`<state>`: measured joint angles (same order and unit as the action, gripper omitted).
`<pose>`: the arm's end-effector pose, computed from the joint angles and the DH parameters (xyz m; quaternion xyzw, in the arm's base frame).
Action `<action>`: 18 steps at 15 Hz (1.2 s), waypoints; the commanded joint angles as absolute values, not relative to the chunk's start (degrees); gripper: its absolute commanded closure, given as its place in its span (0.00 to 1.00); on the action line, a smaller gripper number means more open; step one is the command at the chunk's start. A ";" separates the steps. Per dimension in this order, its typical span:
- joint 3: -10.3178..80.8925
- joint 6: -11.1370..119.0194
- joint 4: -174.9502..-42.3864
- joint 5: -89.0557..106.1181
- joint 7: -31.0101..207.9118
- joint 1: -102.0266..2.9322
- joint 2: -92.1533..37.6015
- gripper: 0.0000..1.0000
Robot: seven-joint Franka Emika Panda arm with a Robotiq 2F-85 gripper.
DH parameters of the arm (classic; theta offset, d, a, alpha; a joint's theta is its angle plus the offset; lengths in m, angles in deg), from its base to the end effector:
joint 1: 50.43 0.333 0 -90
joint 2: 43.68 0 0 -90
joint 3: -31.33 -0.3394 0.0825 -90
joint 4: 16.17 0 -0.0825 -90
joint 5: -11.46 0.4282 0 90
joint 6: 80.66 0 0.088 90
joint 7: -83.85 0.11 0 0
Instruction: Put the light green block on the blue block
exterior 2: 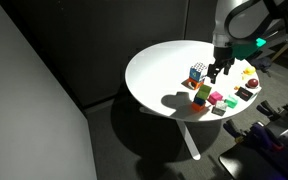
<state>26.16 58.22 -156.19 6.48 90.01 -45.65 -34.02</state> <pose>0.4841 0.0858 0.2016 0.9931 0.0682 -0.0900 0.0307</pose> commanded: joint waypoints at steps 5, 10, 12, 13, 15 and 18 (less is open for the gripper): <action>27.02 50.47 -157.47 7.78 95.20 -45.52 -41.04 0.00; 26.97 49.73 -158.15 8.82 96.63 -45.69 -44.81 0.00; 26.97 49.61 -158.32 9.13 97.40 -45.79 -46.33 0.00; 26.97 49.51 -158.36 9.24 97.71 -45.86 -46.93 0.00; 27.00 49.58 -158.37 9.58 98.32 -46.02 -48.19 0.00; 27.10 50.22 -158.29 10.03 97.87 -46.32 -49.71 0.00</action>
